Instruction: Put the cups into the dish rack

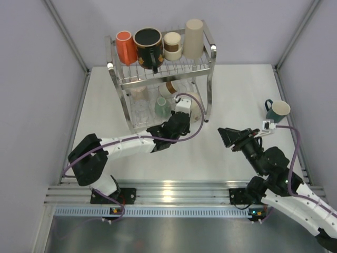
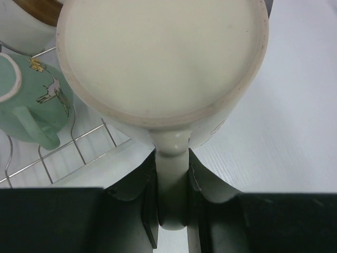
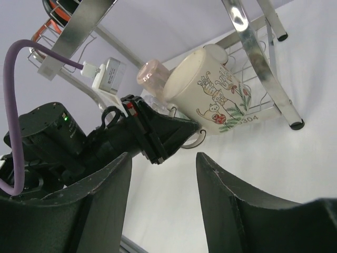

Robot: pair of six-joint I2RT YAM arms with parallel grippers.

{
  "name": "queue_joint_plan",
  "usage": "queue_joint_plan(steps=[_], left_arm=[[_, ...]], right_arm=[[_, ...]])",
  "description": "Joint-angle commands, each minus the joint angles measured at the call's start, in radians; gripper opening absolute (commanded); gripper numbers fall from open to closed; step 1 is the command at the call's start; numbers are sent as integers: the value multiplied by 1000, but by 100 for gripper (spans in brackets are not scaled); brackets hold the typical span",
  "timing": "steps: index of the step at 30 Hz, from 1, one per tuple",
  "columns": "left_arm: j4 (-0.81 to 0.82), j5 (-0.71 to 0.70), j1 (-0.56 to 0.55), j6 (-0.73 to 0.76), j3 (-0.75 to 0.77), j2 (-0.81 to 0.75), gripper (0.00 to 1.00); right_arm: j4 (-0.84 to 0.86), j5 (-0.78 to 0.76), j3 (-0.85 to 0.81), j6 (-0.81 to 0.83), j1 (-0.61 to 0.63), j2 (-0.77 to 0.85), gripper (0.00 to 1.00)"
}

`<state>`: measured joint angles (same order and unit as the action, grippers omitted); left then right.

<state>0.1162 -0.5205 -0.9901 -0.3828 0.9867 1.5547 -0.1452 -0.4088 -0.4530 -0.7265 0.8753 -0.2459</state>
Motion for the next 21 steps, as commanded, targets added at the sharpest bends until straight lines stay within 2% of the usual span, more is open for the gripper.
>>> queue_joint_plan(steps=[1,12,21], left_arm=[[165,-99,-1,62,109,-10,0],[174,-271,-1,131,236,154,0],[172,-280,36,107,282,217,0]], right_arm=[[-8,-39,-53,48,4,20,52],[-14,-41,-39,71,4,39,52],[-31,-56,-42,93,5,54,53]])
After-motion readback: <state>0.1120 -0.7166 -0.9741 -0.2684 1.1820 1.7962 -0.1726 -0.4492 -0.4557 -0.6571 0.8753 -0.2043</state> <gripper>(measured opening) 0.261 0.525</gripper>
